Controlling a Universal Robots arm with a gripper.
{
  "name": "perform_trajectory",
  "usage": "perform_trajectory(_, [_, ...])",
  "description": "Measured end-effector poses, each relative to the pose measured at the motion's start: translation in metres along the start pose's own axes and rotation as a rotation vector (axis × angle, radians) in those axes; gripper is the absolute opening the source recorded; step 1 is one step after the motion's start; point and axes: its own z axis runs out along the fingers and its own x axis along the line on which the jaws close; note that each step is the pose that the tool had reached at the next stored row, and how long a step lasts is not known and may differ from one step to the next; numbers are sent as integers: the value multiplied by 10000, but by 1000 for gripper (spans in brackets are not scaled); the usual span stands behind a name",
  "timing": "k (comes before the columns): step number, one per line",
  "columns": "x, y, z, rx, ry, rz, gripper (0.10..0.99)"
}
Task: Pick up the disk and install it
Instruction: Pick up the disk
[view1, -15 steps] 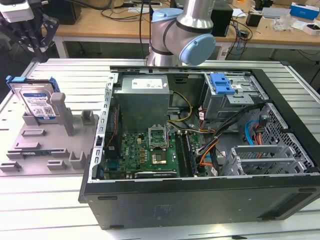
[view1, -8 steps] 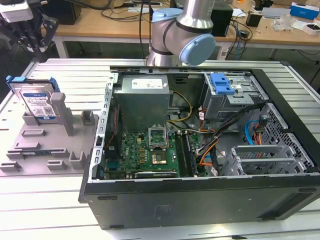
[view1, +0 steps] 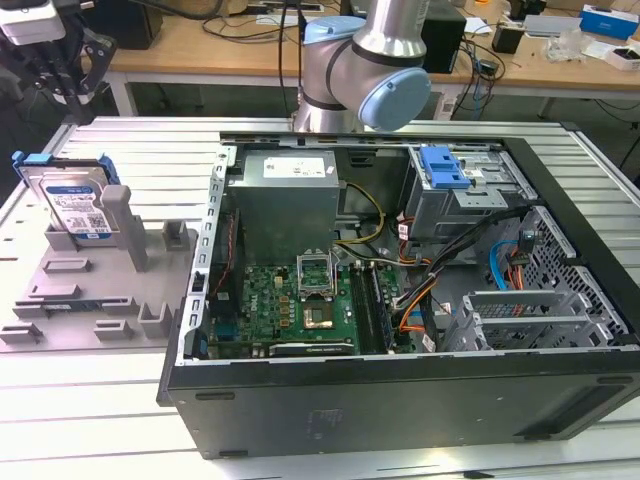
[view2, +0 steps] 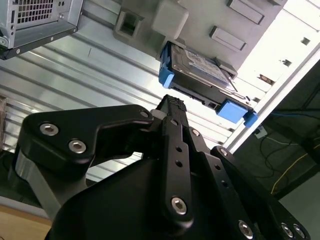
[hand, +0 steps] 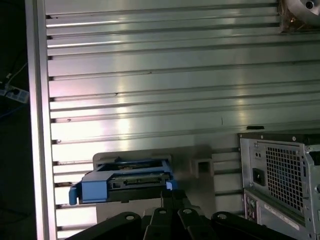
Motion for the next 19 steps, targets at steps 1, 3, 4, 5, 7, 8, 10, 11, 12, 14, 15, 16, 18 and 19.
perform_trajectory(1, [0,1,1,-4,9,-214,106])
perform_trajectory(3, [0,0,11,-27,63,-1188,106])
perform_trajectory(4, [0,0,16,-41,125,-1753,106])
perform_trajectory(5, [0,0,17,-52,192,-2245,106])
perform_trajectory(7, [0,0,17,-67,275,-2923,106])
perform_trajectory(8, [0,0,17,-74,315,-3277,114])
perform_trajectory(10, [0,0,17,-87,381,-3906,235])
perform_trajectory(11, [0,0,17,-91,397,-4075,235])
perform_trajectory(12, [0,0,17,-94,415,-4265,298])
perform_trajectory(14, [0,0,17,-101,449,-4667,357])
perform_trajectory(15, [0,-1,17,-105,467,-4947,416])
perform_trajectory(16, [0,0,17,-108,477,-5155,482])
perform_trajectory(18, [0,0,18,-113,498,-5596,482])
perform_trajectory(19, [0,0,18,-115,507,-5787,482])
